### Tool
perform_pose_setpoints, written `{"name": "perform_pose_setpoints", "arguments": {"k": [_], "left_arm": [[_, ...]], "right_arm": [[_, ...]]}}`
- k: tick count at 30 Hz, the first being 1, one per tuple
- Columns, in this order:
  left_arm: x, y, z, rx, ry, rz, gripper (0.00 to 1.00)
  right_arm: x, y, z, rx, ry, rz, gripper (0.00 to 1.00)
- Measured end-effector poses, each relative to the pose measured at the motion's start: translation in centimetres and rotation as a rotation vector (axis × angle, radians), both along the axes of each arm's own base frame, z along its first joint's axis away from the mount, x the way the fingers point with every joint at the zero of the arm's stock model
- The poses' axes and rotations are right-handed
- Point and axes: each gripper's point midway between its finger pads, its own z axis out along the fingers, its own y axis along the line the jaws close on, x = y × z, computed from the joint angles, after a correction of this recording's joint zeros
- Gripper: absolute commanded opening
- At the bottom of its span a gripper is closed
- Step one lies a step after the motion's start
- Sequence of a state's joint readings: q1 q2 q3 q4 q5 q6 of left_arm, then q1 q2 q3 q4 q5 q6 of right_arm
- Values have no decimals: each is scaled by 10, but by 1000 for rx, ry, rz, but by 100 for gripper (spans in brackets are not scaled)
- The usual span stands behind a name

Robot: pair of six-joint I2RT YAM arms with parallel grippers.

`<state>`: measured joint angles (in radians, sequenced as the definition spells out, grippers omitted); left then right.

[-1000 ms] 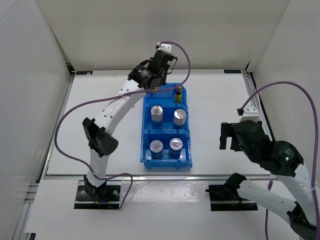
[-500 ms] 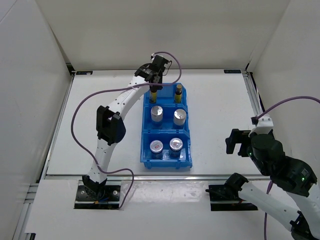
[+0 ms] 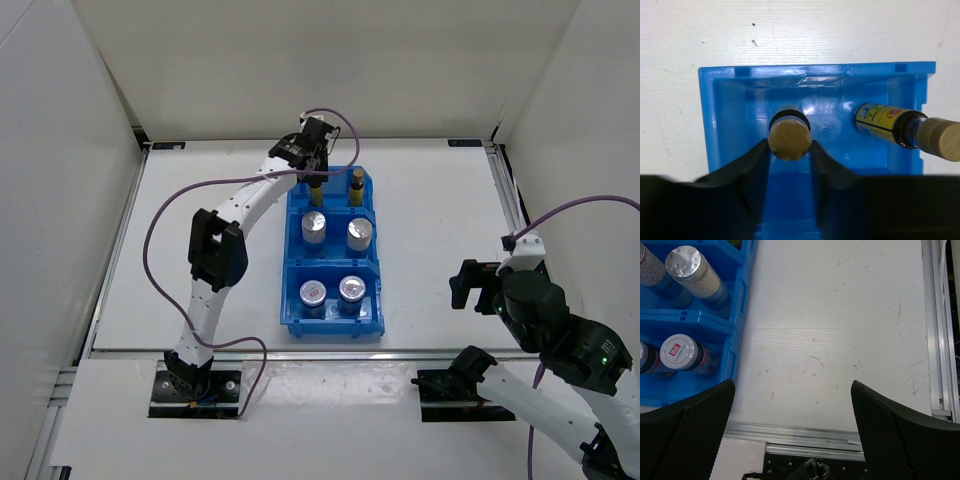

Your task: Organize the condiment bottles

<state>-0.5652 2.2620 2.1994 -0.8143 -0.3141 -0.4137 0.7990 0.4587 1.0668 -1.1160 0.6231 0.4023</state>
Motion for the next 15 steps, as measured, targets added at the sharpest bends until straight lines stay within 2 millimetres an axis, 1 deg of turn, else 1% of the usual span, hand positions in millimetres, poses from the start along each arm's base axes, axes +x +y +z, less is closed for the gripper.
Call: {"name": "perform_pose_setpoints", "arguments": {"k": [1, 2, 3, 6, 7, 9, 10, 12, 13, 15], "left_arm": [[1, 1, 0, -10, -1, 0, 67], [-1, 3, -3, -18, 10, -3, 84], [-1, 6, -7, -19, 21, -2, 89], [-4, 15, -21, -15, 64, 2, 100], [-5, 14, -23, -27, 73, -7, 100], [-4, 16, -19, -25, 66, -18, 100], [-6, 18, -15, -21, 61, -26, 100], [-13, 26, 0, -14, 47, -36, 100], [-19, 33, 12, -12, 34, -38, 100], [-33, 54, 45, -13, -8, -29, 100]], "right_arm": [[0, 0, 0, 0, -1, 0, 100], [0, 0, -1, 0, 0, 0, 100], [0, 0, -1, 0, -1, 1, 100], [0, 0, 0, 2, -3, 2, 100], [0, 1, 0, 2, -4, 2, 100], [1, 1, 1, 5, -7, 2, 100], [1, 1, 1, 7, -9, 2, 100], [2, 2, 1, 8, -10, 2, 100], [2, 2, 0, 6, -9, 2, 100], [2, 2, -2, 0, -4, 1, 100]]}}
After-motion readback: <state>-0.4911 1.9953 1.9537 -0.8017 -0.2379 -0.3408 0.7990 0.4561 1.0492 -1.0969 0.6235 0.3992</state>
